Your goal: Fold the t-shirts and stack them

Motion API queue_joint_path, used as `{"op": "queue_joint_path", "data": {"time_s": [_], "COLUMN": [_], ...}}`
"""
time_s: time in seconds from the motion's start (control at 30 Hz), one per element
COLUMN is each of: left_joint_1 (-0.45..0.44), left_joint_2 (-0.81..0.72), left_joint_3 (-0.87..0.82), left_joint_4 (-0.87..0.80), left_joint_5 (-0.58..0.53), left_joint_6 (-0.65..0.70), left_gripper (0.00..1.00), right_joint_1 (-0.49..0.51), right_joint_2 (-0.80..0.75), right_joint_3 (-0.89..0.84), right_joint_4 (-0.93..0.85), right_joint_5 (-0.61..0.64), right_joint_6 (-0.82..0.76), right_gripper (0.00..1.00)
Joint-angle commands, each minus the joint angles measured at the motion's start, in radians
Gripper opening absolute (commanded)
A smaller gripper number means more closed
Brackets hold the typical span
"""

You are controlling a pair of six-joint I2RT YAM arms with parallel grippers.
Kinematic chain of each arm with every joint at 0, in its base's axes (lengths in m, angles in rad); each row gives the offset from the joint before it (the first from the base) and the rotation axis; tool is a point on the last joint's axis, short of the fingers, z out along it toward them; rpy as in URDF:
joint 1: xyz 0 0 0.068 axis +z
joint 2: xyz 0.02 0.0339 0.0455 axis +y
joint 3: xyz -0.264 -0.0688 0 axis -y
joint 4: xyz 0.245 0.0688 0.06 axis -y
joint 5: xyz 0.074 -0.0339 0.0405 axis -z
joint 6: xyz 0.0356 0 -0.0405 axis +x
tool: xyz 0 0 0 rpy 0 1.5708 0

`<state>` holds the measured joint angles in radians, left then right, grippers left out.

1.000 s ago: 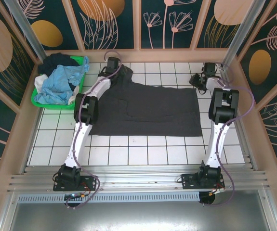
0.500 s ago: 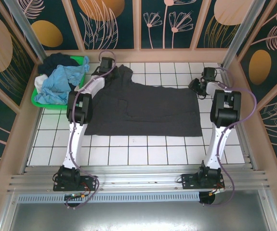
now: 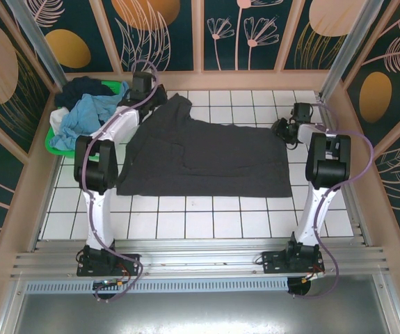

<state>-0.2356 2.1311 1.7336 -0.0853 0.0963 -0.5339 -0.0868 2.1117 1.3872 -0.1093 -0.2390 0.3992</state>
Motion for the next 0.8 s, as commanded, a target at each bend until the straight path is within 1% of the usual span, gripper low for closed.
{"op": "queue_joint_path", "data": {"time_s": [0.0, 0.17, 0.23, 0.33, 0.4, 0.47, 0.53, 0.57, 0.63, 0.7, 0.73, 0.77], "left_joint_1": [-0.008, -0.026, -0.03, -0.035, -0.039, -0.039, -0.039, -0.041, -0.047, -0.054, -0.056, -0.057], "left_joint_2": [-0.111, -0.218, -0.258, -0.316, -0.351, -0.351, -0.302, -0.265, -0.193, -0.1, -0.056, 0.005], "left_joint_3": [-0.097, -0.198, -0.239, -0.312, -0.359, -0.372, -0.326, -0.293, -0.244, -0.158, -0.114, -0.043], "left_joint_4": [0.074, 0.064, 0.059, 0.063, 0.078, 0.087, 0.06, 0.055, 0.076, 0.079, 0.072, 0.044], "left_joint_5": [0.003, -0.029, -0.044, -0.054, -0.067, -0.088, -0.074, -0.052, -0.034, -0.037, -0.046, -0.058], "left_joint_6": [0.02, 0.034, 0.041, 0.046, 0.053, 0.055, 0.057, 0.056, 0.05, 0.053, 0.055, 0.056], "left_gripper": [0.0, 0.0, 0.0, 0.0, 0.0, 0.01, 0.19, 0.22, 0.33, 0.47, 0.51, 0.53], "right_joint_1": [0.008, 0.006, 0.006, 0.006, 0.005, 0.005, 0.007, 0.007, 0.009, 0.012, 0.014, 0.017], "right_joint_2": [-0.016, 0.005, 0.011, 0.014, 0.014, 0.01, 0.0, -0.009, -0.032, -0.062, -0.074, -0.084], "right_joint_3": [-0.021, -0.058, -0.061, -0.053, -0.047, -0.041, -0.047, -0.054, -0.073, -0.093, -0.1, -0.105], "right_joint_4": [-0.01, 0.068, 0.083, 0.086, 0.078, 0.067, 0.065, 0.064, 0.067, 0.066, 0.066, 0.063], "right_joint_5": [-0.043, -0.114, -0.131, -0.129, -0.124, -0.122, -0.12, -0.115, -0.105, -0.098, -0.091, -0.083], "right_joint_6": [0.009, 0.04, 0.051, 0.055, 0.051, 0.047, 0.044, 0.046, 0.048, 0.046, 0.044, 0.044], "right_gripper": [0.41, 0.37, 0.33, 0.26, 0.23, 0.18, 0.14, 0.11, 0.04, 0.01, 0.0, 0.0]}}
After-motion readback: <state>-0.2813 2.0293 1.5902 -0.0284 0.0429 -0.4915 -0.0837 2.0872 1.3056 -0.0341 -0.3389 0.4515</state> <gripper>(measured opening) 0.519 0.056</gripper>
